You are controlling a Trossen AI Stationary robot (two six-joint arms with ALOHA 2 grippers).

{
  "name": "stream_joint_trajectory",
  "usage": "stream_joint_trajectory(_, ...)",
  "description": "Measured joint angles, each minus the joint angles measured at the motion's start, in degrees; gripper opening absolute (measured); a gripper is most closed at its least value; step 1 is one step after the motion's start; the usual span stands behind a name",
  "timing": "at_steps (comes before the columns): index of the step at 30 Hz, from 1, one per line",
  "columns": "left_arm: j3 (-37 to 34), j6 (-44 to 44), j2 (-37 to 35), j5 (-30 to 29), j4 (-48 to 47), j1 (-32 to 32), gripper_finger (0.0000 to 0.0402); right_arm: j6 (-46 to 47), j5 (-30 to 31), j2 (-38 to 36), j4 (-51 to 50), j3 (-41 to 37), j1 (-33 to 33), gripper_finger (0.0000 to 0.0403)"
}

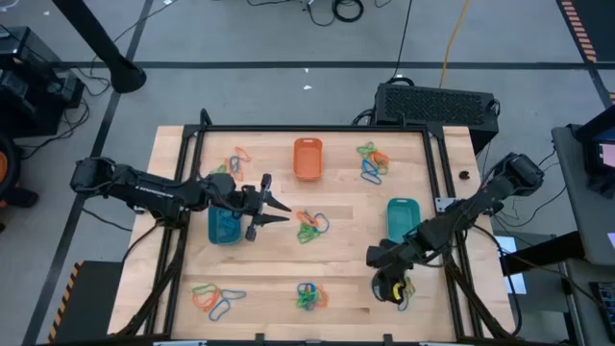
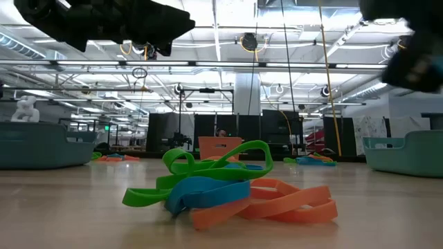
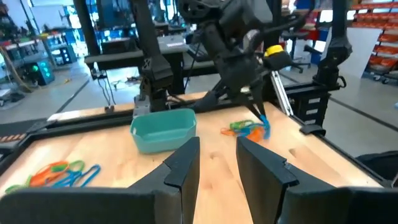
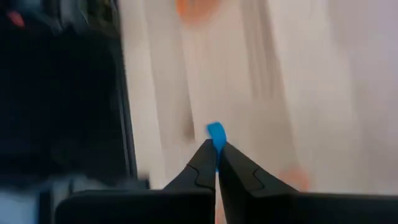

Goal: Sort rubber bands into baskets
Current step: Put the blue rubber band into the blue bin

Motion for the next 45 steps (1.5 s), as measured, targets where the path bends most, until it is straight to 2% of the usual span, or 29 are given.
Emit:
stream_joint_trajectory(7, 0.04, -1.68, 7.01, 8.03, 11.44, 0.00, 0.0114, -8.33, 22.07, -3.73, 7.38, 0.00, -2.56, 0.0000)
stream_joint_trajectory(11, 0.49, -4.07, 11.09, 8.52, 16.56, 0.13, 0.0114, -11.94, 28.64, -3.74, 11.22, 0.00, -5.14, 0.0000)
stream_joint_trajectory(20, 6.75, -4.45, 20.45, 7.99, 16.61, 0.22, 0.0114, -24.64, 28.82, 0.91, 28.98, 0.02, -12.22, 0.0000)
stream_joint_trajectory(24, 8.57, -4.81, 23.62, 7.93, 15.67, 0.22, 0.0114, -27.50, 28.61, 3.44, 34.20, 0.02, -14.45, 0.0000)
stream_joint_trajectory(45, 9.40, -5.93, 25.17, 5.09, 14.02, 1.25, 0.0114, -27.53, 28.24, 5.57, 35.86, 0.02, -16.60, 0.0000)
